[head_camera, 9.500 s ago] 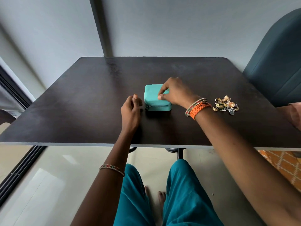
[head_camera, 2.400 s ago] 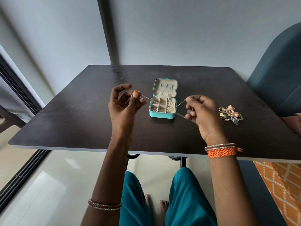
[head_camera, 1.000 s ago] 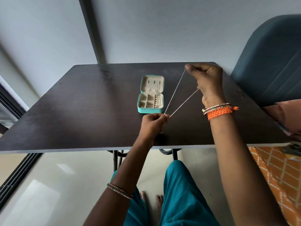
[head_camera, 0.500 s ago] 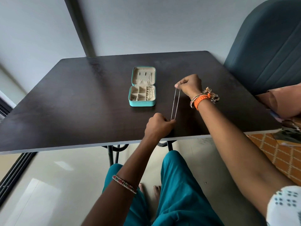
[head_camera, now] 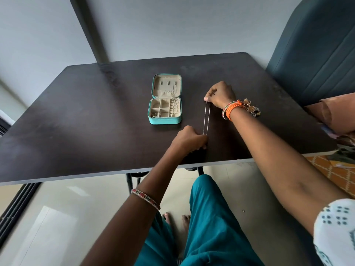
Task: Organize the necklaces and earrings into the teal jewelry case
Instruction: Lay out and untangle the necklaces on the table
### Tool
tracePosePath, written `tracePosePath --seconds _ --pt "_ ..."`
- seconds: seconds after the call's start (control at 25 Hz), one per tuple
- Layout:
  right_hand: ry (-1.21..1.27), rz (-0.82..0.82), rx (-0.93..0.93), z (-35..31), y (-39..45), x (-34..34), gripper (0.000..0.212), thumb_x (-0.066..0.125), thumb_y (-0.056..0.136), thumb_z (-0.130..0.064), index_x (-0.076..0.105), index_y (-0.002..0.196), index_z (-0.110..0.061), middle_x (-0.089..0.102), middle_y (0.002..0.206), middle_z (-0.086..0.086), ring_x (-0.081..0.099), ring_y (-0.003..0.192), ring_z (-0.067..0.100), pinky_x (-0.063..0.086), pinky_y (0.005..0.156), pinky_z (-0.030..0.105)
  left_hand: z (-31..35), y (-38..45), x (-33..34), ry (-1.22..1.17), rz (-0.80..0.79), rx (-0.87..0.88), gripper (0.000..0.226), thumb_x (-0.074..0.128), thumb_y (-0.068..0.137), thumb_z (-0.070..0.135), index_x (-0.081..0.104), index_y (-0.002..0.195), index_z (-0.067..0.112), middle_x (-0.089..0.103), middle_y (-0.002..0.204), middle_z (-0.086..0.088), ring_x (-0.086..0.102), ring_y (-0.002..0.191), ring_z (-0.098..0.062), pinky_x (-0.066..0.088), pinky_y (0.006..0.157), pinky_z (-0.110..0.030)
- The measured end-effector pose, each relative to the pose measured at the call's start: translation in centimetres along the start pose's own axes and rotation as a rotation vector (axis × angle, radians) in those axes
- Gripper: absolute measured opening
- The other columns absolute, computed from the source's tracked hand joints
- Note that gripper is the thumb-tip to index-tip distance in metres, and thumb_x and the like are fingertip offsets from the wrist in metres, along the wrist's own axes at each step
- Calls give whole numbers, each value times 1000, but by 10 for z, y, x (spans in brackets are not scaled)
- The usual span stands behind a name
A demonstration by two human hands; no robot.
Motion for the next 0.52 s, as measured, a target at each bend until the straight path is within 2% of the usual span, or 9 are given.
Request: tracePosePath --seconds 0.08,0.12,0.2,0.24,0.28,0.36,0.44,0.52 --pt "19 36 -7 -1 2 -1 10 76 76 -22 69 73 -16 73 88 5 66 92 25 50 90 44 -2 1 3 98 114 82 34 53 90 34 62 63 16 54 54 4 50 53 -13 36 50 -24" --pt "31 86 -14 -1 1 -3 8 73 78 -20 69 74 -16 72 89 4 65 92 26 50 89 42 -3 2 4 159 253 164 33 51 92 35 60 67 15 56 62 2 52 59 -16 36 54 -27" --pt "-21 176 -59 -1 -2 -6 8 64 81 -12 70 76 -15 73 93 3 64 96 29 47 87 37 -2 -1 3 269 524 430 27 46 93 30 61 82 11 60 81 -4 55 72 -21 41 60 -32" --pt "-100 181 -95 -1 -3 -5 13 60 82 -11 71 78 -16 72 97 3 62 101 30 43 88 37 -3 2 3 340 551 565 27 43 93 28 62 91 10 62 93 -7 58 83 -23 45 68 -35" --pt "-192 163 -127 0 -5 -3 15 59 83 -12 73 82 -17 71 101 3 58 107 30 38 90 38 -5 8 6 438 510 662 32 40 93 29 63 102 9 62 105 -8 58 98 -25 46 81 -38" --pt "-313 118 -146 6 -10 4 15 60 86 -17 74 90 -22 68 108 2 49 115 29 29 94 41 -14 16 14 590 365 729 42 37 93 35 60 120 12 57 127 -7 47 125 -24 28 106 -44" --pt "-366 118 -140 12 -9 6 20 58 89 -18 73 100 -25 63 116 2 42 118 29 25 95 43 -21 15 24 615 285 731 49 35 92 39 51 132 16 48 140 -3 37 134 -19 12 112 -47" --pt "-398 121 -140 11 -4 5 27 54 91 -15 71 107 -28 58 122 4 39 120 30 24 97 43 -20 14 30 594 265 770 52 33 92 42 48 136 19 45 143 0 37 135 -17 10 112 -49"
Point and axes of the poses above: each hand's wrist, its own y-axis towards the middle knuckle, its own x-axis out of the palm, z = x × y, the point moved 2 cm from there along y, towards the middle knuckle
